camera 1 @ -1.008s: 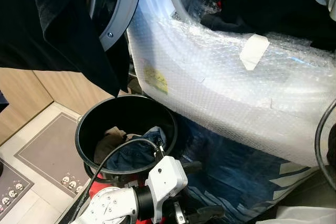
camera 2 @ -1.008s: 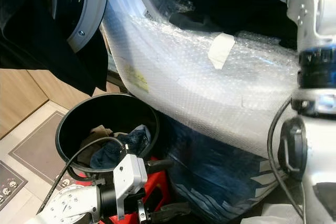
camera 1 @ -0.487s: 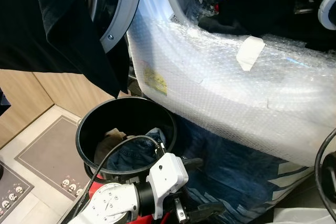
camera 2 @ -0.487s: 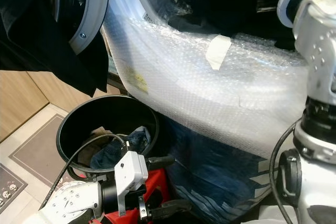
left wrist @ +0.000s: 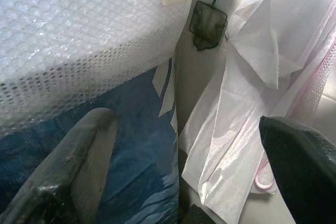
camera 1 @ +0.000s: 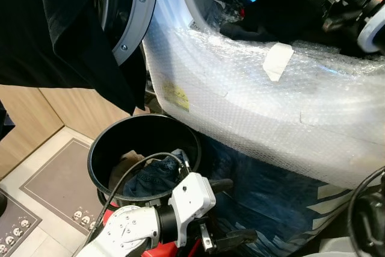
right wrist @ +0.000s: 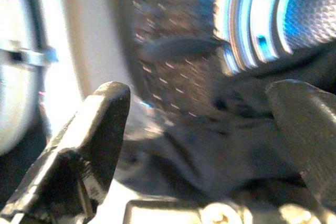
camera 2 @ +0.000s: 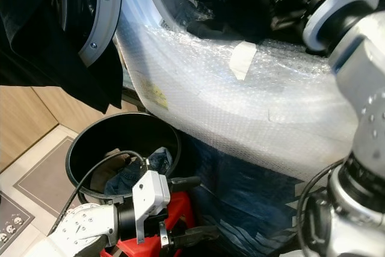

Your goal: Clothes washing

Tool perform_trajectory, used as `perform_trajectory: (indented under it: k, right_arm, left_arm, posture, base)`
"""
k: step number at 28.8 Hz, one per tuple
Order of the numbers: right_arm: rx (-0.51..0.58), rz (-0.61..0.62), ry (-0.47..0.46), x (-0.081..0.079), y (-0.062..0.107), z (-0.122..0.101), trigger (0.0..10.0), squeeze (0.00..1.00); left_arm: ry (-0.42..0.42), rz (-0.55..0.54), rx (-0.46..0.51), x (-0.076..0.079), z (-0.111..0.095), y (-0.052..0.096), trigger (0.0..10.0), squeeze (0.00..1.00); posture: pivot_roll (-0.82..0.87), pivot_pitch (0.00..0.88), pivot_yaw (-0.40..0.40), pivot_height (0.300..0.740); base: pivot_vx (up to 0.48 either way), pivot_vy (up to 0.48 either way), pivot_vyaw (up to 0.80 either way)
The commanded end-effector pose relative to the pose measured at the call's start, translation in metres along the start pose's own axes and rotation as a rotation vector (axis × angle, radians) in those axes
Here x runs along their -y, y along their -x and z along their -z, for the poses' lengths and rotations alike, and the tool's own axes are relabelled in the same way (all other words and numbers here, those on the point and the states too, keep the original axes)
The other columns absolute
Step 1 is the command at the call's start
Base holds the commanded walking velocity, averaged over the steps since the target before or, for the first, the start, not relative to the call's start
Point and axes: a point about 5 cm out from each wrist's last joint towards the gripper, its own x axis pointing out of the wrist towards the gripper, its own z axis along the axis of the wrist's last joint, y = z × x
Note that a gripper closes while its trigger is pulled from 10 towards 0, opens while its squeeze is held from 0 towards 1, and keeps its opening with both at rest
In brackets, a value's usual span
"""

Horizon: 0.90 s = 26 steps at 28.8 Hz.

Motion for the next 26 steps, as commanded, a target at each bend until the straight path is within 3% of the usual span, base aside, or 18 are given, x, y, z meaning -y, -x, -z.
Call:
perform_trajectory:
  k: [1,2,3,6,7,15,20,24,26]
  right_arm:
    - [0.084,-0.119,-0.053,-0.010,0.010,-0.003,10.0,0.48]
    - [0.117,-0.187,-0.100,-0.013,0.014,0.000,10.0,0.48]
    - [0.161,-0.283,-0.186,-0.016,0.022,0.007,10.0,0.17]
    - [0.173,-0.318,-0.226,-0.016,0.026,0.010,10.0,0.17]
    - [0.176,-0.359,-0.256,-0.016,0.031,0.016,10.0,0.00]
    - [0.055,-0.668,-0.421,-0.036,0.077,0.070,10.0,0.00]
    - [-0.070,-0.714,-0.506,-0.042,0.088,0.103,10.0,0.00]
    - [-0.113,-0.733,-0.543,-0.045,0.094,0.116,10.0,0.00]
    - [-0.170,-0.739,-0.579,-0.049,0.102,0.136,10.0,0.00]
  left_arm:
    - [-0.015,-0.008,-0.018,-0.003,0.004,0.002,10.0,0.00]
    - [-0.018,-0.009,-0.020,-0.003,0.005,0.003,10.0,0.00]
    - [-0.021,-0.009,-0.028,-0.005,0.006,0.003,10.0,0.00]
    - [-0.023,-0.008,-0.033,-0.005,0.008,0.004,10.0,0.00]
    - [-0.026,-0.008,-0.043,-0.006,0.009,0.004,10.0,0.00]
    - [-0.021,0.020,-0.142,-0.012,0.032,0.019,10.0,0.00]
    - [-0.011,0.037,-0.225,-0.013,0.050,0.026,10.0,0.00]
    - [-0.008,0.050,-0.266,-0.011,0.061,0.028,10.0,0.00]
    - [-0.003,0.058,-0.307,-0.009,0.075,0.028,10.0,0.00]
  posture:
    - [-0.18,0.142,0.033,0.740]
    - [-0.18,0.136,0.038,0.740]
    - [-0.17,0.132,0.041,0.740]
    - [-0.17,0.132,0.041,0.740]
    - [-0.17,0.122,0.045,0.740]
    - [-0.14,0.090,0.057,0.740]
    - [-0.13,0.070,0.060,0.740]
    - [-0.13,0.066,0.060,0.740]
    - [-0.12,0.054,0.059,0.740]
  base:
    - [0.000,0.000,0.00]
    - [0.000,0.000,0.00]
    - [0.000,0.000,0.00]
    - [0.000,0.000,0.00]
    - [0.000,0.000,0.00]
    - [0.000,0.000,0.00]
    - [0.000,0.000,0.00]
    - [0.000,0.000,0.00]
    - [0.000,0.000,0.00]
